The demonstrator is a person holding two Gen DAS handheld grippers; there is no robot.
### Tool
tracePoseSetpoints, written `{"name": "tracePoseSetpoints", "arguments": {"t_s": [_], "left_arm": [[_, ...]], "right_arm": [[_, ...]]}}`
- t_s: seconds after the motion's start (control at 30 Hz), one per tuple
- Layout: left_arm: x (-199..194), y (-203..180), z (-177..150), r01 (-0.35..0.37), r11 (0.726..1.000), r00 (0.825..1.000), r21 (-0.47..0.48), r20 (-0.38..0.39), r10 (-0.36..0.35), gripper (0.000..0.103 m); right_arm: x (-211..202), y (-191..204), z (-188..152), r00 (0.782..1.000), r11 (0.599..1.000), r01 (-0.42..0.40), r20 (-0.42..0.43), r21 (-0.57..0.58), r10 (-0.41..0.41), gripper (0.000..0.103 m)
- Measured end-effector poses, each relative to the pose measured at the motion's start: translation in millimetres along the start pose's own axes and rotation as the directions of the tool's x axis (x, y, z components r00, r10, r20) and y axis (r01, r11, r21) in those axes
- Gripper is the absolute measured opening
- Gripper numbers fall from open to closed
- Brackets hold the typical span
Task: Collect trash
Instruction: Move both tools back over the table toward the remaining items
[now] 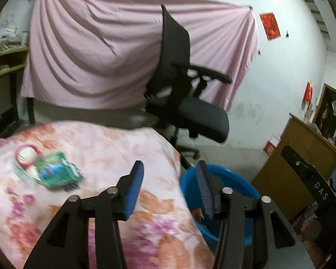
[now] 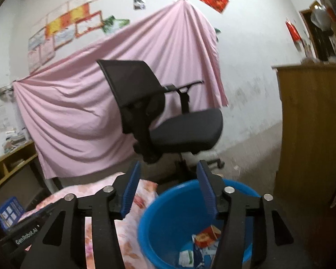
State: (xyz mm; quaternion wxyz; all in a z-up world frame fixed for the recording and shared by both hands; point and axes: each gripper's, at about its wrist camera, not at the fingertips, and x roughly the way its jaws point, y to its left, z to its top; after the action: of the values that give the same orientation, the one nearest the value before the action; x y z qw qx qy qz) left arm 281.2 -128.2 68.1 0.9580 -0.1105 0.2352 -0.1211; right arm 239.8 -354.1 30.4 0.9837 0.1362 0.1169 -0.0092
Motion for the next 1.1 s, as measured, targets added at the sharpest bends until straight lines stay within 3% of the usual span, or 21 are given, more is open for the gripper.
{"name": "tracePoseSetpoints", "arguments": {"t_s": [0.1,0.13,0.17,0.3,0.37,0.5,0.83,0.9,1.1], "left_arm": [[-17,14,5,-0.035,0.999,0.998,0.013,0.06,0.034,0.054],[-24,19,6,-0.049,0.999,0.995,0.018,0.082,0.047,0.056],[-29,24,7,-0.062,0.998,0.993,0.022,0.102,0.059,0.062],[-54,49,9,-0.108,0.994,0.973,-0.007,0.205,0.107,0.094],[-65,63,8,-0.126,0.992,0.961,-0.03,0.246,0.129,0.099],[-85,90,7,-0.154,0.987,0.942,-0.041,0.294,0.159,0.101],[-121,141,-13,-0.298,0.954,0.877,-0.036,0.384,0.288,0.101],[-121,150,-18,-0.311,0.949,0.876,-0.04,0.376,0.303,0.101],[-111,167,-30,-0.32,0.947,0.902,-0.018,0.299,0.311,0.101]], "right_arm": [[-7,15,3,0.999,1.0,-0.025,0.043,-0.019,0.026,0.063],[-10,22,4,0.997,0.999,-0.037,0.068,-0.029,0.039,0.074],[-12,27,3,0.995,0.998,-0.046,0.087,-0.037,0.05,0.079],[-16,51,1,0.987,0.993,-0.086,0.132,-0.084,0.096,0.086],[-17,62,-1,0.982,0.99,-0.102,0.149,-0.096,0.115,0.102],[-20,81,-3,0.969,0.983,-0.143,0.184,-0.111,0.162,0.103],[-22,137,-19,0.936,0.956,-0.222,0.233,-0.192,0.264,0.103],[-20,148,-23,0.935,0.948,-0.229,0.221,-0.22,0.277,0.103],[-7,171,-38,0.944,0.933,-0.247,0.154,-0.261,0.293,0.103]]}}
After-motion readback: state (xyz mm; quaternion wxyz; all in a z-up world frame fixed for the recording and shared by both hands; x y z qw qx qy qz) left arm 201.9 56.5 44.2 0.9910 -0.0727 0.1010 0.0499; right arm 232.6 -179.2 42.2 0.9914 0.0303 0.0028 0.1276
